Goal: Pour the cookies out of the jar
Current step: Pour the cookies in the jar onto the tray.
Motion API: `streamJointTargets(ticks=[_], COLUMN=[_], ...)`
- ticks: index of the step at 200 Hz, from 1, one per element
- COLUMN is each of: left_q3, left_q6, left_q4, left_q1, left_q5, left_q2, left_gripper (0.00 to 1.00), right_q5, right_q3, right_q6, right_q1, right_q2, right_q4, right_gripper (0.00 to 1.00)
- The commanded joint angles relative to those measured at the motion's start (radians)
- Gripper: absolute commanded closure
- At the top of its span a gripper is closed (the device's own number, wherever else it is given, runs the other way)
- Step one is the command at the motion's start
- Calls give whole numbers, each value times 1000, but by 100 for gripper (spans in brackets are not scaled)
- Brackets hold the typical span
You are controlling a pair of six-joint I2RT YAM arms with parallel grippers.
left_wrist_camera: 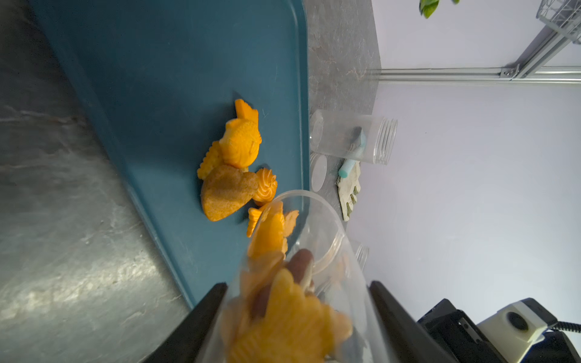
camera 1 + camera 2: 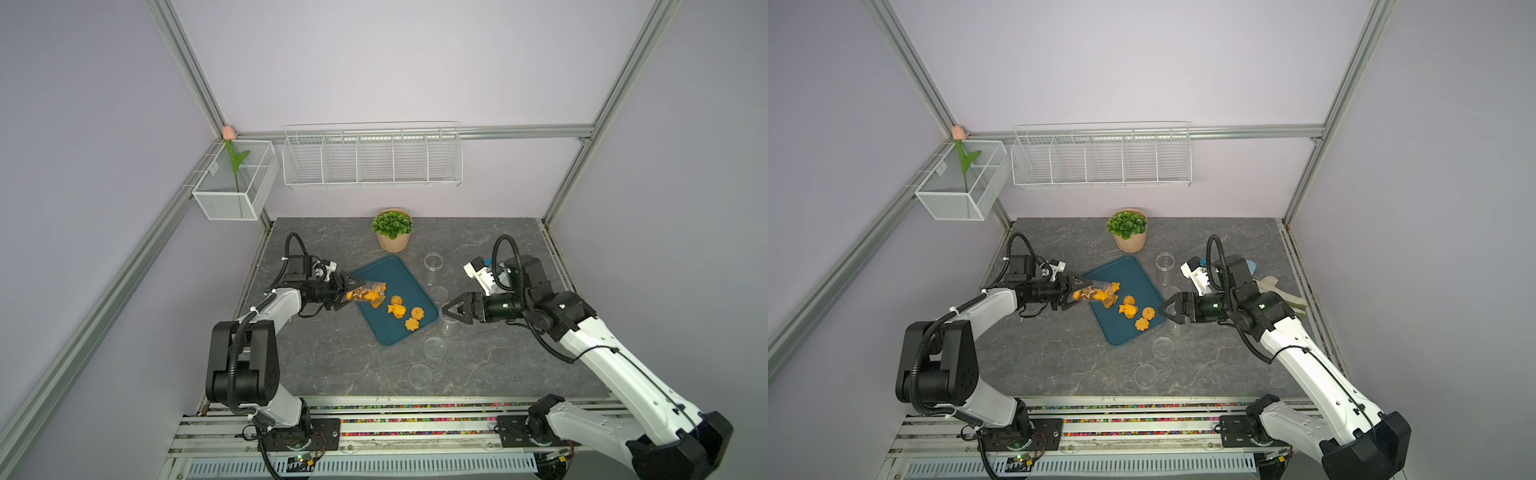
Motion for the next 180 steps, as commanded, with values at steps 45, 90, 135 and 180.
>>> streamJointTargets(ticks=[45, 90, 135, 180], left_q3=[136, 220, 246, 259], left_q6=[55, 169, 178, 206], left_q4=[-31, -154, -149, -167], left_q1=[61, 78, 96, 110], left_q5=[-10, -56, -53, -73], left_q2=[95, 177, 217, 248], left_gripper=[32, 32, 32, 32], right_q5=[21, 23, 29, 25], right_q3=[69, 90, 94, 124], right_q6=[-73, -91, -89, -90], right_q1=[3, 4, 4, 3], right_q2=[35, 76, 95, 128], right_q4=[-64, -85, -81, -87], right_gripper=[11, 11, 11, 11])
